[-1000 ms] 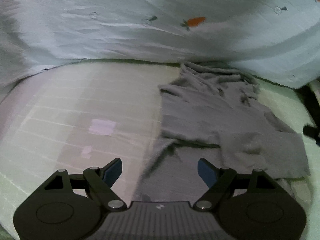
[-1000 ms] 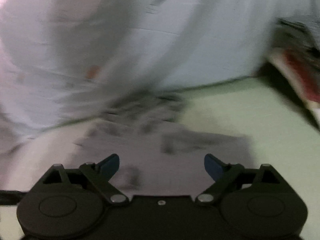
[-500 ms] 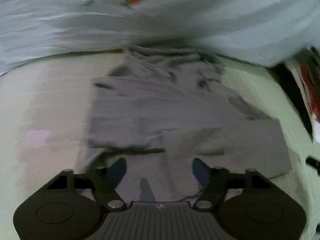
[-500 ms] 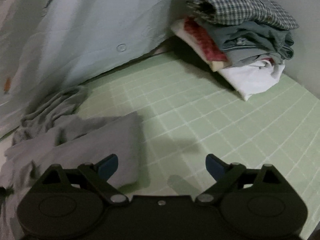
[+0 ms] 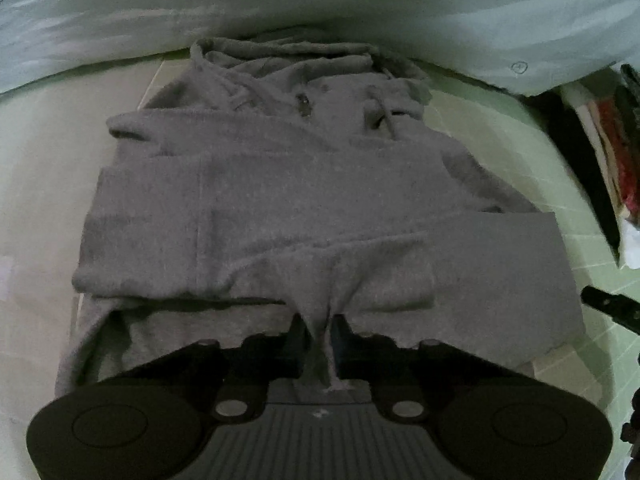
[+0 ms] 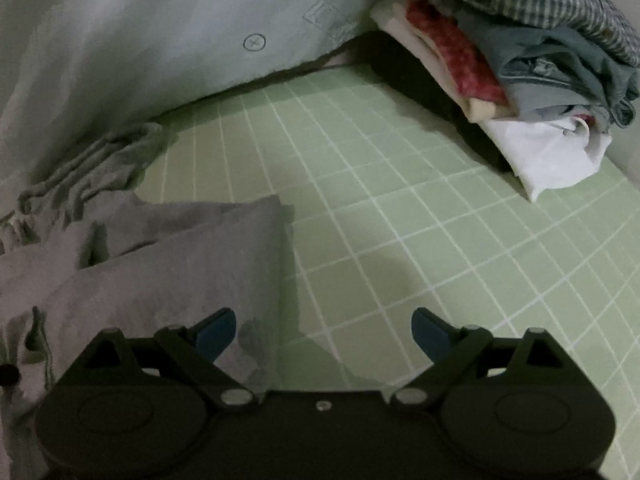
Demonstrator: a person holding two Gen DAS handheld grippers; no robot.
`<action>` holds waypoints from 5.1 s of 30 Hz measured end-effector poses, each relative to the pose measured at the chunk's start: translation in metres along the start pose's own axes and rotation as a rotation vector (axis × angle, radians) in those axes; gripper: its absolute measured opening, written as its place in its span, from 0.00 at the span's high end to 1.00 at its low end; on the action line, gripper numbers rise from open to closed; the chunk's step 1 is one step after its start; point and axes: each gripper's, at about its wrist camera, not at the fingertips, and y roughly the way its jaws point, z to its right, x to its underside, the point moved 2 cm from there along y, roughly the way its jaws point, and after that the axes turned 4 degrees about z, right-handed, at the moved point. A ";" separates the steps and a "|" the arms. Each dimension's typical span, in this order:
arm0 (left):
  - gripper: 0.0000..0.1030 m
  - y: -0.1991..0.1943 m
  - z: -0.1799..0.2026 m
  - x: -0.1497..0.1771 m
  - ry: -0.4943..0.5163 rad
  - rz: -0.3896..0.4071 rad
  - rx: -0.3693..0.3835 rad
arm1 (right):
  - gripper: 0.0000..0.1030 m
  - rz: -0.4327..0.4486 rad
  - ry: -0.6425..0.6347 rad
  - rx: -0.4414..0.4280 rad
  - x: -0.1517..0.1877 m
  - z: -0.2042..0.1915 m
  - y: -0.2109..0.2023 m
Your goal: Fold clothes
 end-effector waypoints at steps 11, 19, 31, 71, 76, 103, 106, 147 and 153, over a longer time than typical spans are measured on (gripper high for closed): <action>0.94 -0.066 -0.002 -0.033 -0.017 0.216 0.049 | 0.07 0.001 0.028 0.057 0.013 0.003 -0.017; 0.94 -0.126 -0.048 -0.077 -0.084 0.391 0.054 | 0.07 0.008 -0.001 0.068 0.045 -0.016 -0.042; 0.92 -0.157 -0.157 -0.065 -0.304 0.452 -0.167 | 0.07 0.020 -0.069 0.056 0.040 -0.066 -0.029; 0.61 0.004 -0.110 -0.024 -0.236 -0.012 -0.217 | 0.91 -0.120 0.505 -0.608 -0.083 -0.086 0.144; 0.61 0.004 -0.112 -0.023 -0.244 -0.009 -0.202 | 0.90 -0.150 0.668 -0.642 -0.091 -0.083 0.164; 0.57 -0.003 -0.136 -0.026 -0.210 0.069 -0.304 | 0.31 -0.086 0.248 -0.225 -0.037 -0.028 0.046; 0.53 0.000 -0.132 -0.026 -0.167 0.074 -0.324 | 0.30 -0.091 0.249 -0.216 -0.041 -0.033 0.052; 0.42 -0.037 -0.008 -0.045 -0.067 0.143 -0.051 | 0.28 -0.002 0.094 -0.290 -0.024 -0.058 0.020; 0.37 -0.041 -0.062 -0.036 -0.179 0.115 -0.219 | 0.30 -0.008 -0.062 -0.390 -0.030 -0.125 0.029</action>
